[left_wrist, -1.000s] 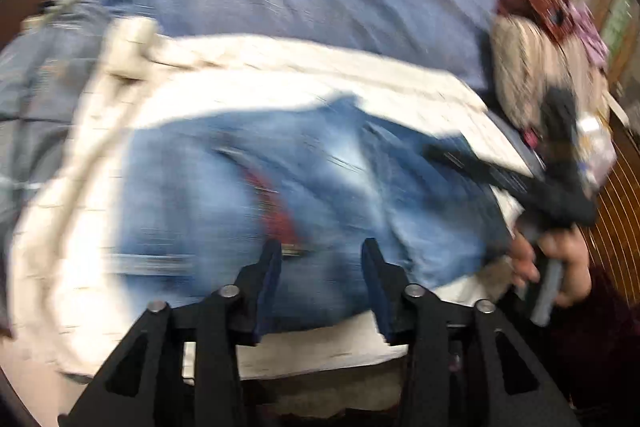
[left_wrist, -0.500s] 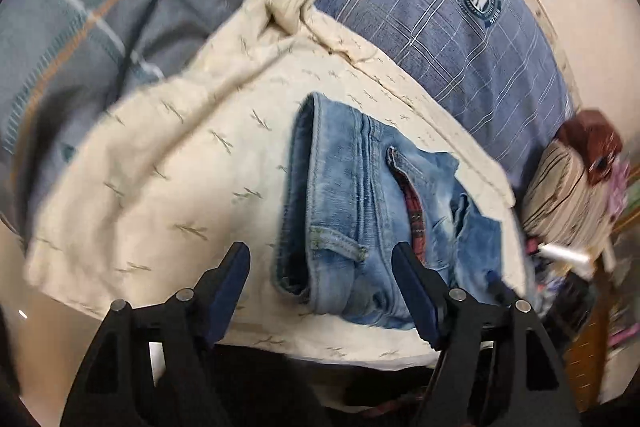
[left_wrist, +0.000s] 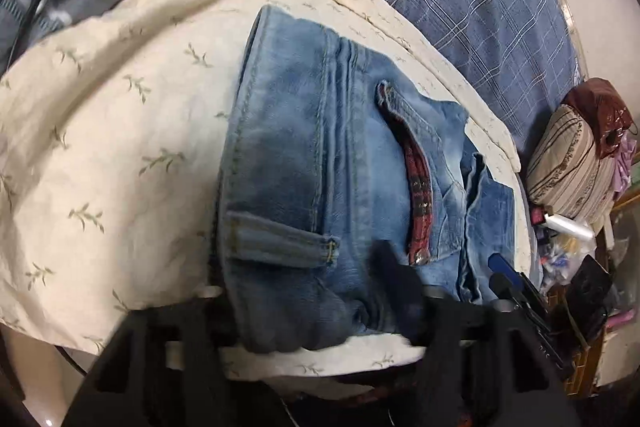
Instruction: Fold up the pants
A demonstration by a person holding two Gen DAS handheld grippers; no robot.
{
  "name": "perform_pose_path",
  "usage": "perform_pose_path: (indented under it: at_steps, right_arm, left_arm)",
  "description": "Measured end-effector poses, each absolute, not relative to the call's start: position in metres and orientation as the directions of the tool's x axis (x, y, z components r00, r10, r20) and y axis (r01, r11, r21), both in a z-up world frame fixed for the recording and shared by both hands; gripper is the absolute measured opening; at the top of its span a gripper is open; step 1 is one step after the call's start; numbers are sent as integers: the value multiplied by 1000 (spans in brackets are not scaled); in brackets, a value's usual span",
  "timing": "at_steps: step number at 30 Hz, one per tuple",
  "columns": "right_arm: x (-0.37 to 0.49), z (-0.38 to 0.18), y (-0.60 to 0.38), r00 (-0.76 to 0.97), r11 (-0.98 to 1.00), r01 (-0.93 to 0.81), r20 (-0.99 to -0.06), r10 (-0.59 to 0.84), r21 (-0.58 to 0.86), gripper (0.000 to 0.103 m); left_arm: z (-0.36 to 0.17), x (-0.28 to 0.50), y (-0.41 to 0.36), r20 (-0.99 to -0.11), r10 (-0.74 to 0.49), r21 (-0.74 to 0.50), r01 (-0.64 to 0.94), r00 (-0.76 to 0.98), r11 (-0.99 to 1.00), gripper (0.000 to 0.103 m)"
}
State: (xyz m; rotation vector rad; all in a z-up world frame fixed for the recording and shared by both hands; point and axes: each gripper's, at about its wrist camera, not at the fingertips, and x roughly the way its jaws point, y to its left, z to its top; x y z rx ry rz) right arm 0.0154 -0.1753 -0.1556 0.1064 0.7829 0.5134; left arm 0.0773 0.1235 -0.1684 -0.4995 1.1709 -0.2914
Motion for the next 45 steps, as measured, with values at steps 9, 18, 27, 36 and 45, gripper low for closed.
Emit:
perform_pose_path:
  at_steps: [9,18,27,36,45]
  right_arm:
    - [20,-156,-180,607,878,-377,-637,475,295,49]
    - [28,-154,-198,612,870,-322,-620,492,372,49]
    - [36,-152,-213,617,874,-263,-625,478,409,49]
    - [73,-106,-202,559,856,-320,-648,517,407,57]
    - [116,-25,-99,401,774,-546,-710,578,322,68]
  left_arm:
    - [-141,65,96,-783,-396,-414,74,479,907,23]
    - [-103,35,59,-726,-333,-242,230,602,943,22]
    - [-95,21,39,-708,-293,-138,281,643,950,22]
    - [-91,10,21,-684,-254,-40,313,684,949,22]
    - [-89,-8,-8,-647,-230,91,373,727,923,22]
